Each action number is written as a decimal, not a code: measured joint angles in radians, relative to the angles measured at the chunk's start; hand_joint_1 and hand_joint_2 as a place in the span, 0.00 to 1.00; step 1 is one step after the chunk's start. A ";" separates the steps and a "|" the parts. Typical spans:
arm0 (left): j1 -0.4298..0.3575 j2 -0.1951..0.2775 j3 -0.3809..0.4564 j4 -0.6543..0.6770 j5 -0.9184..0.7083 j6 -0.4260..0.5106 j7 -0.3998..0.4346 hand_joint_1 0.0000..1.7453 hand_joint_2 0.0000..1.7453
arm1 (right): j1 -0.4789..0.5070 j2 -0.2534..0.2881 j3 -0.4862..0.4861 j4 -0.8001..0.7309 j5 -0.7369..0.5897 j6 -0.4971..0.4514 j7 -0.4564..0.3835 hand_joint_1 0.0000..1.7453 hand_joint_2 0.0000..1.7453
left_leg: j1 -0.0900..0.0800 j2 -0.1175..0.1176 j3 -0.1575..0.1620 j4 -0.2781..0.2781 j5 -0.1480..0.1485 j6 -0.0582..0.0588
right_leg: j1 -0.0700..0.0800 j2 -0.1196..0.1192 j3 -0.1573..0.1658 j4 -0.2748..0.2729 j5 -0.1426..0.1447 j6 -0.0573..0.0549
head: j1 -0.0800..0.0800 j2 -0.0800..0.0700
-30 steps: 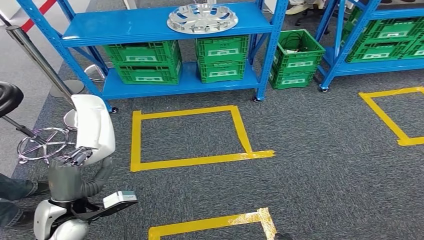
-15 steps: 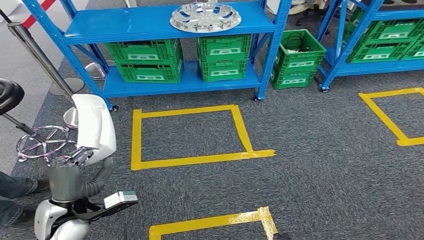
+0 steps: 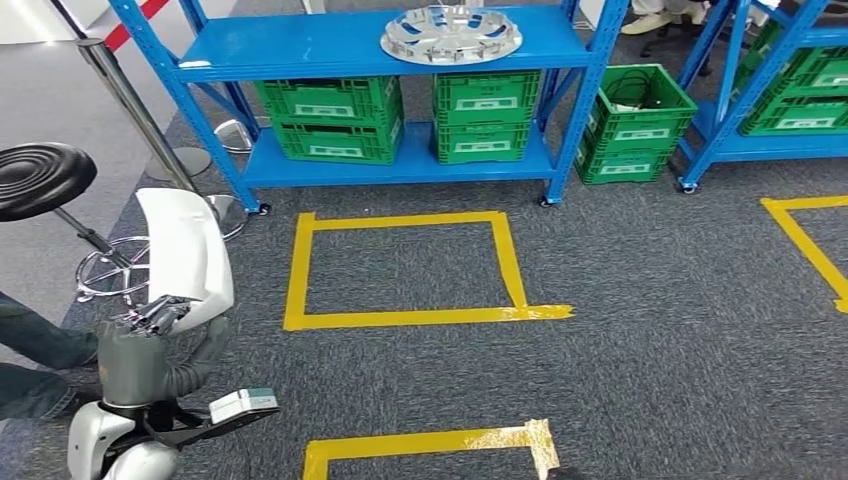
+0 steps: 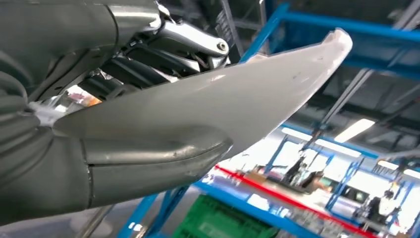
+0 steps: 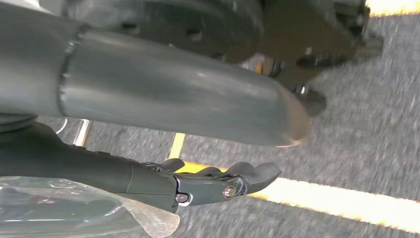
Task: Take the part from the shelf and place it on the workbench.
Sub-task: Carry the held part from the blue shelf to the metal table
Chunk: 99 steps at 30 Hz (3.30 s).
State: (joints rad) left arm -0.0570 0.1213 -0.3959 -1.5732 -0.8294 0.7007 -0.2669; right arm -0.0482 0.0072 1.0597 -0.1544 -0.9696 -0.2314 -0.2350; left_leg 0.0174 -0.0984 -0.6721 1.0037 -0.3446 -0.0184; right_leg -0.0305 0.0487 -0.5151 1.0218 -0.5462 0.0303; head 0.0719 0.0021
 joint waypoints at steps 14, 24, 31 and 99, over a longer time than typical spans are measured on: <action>0.000 0.000 0.000 -0.001 -0.007 0.000 0.000 1.00 1.00 | -0.001 0.000 0.003 0.001 -0.002 -0.007 -0.002 0.00 0.00 | -0.036 0.162 0.064 0.031 -0.100 0.042 | 0.029 -0.174 -0.009 0.000 0.014 -0.017 | -0.014 -0.001; 0.025 0.001 0.020 -0.013 -0.022 0.000 -0.020 1.00 1.00 | 0.003 0.007 0.005 0.000 -0.001 -0.022 0.003 0.00 0.00 | -0.027 0.040 0.058 0.007 -0.073 0.063 | 0.023 -0.046 -0.115 0.218 -0.069 0.009 | -0.005 -0.001; 0.033 -0.002 0.039 -0.025 -0.020 0.000 -0.033 1.00 1.00 | 0.001 0.010 0.005 0.000 0.000 -0.024 0.002 0.00 0.00 | -0.021 -0.046 0.033 0.021 -0.060 0.026 | 0.013 0.026 -0.007 -0.009 0.020 -0.012 | -0.006 -0.001; 0.051 -0.048 0.149 -0.076 0.014 0.000 -0.109 1.00 1.00 | -0.012 0.022 0.022 0.000 0.002 -0.040 0.020 0.00 0.00 | -0.014 0.087 -0.078 0.295 -0.209 0.009 | 0.019 -0.081 -0.015 -0.030 0.043 -0.028 | -0.015 -0.002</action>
State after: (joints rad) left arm -0.0059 0.0736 -0.2469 -1.6487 -0.8153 0.7011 -0.3762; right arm -0.0602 0.0294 1.0815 -0.1545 -0.9675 -0.2713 -0.2145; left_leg 0.0036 -0.0117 -0.7498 1.2987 -0.5538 -0.0091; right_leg -0.0110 -0.0324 -0.5306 0.9916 -0.5037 0.0021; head 0.0566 0.0000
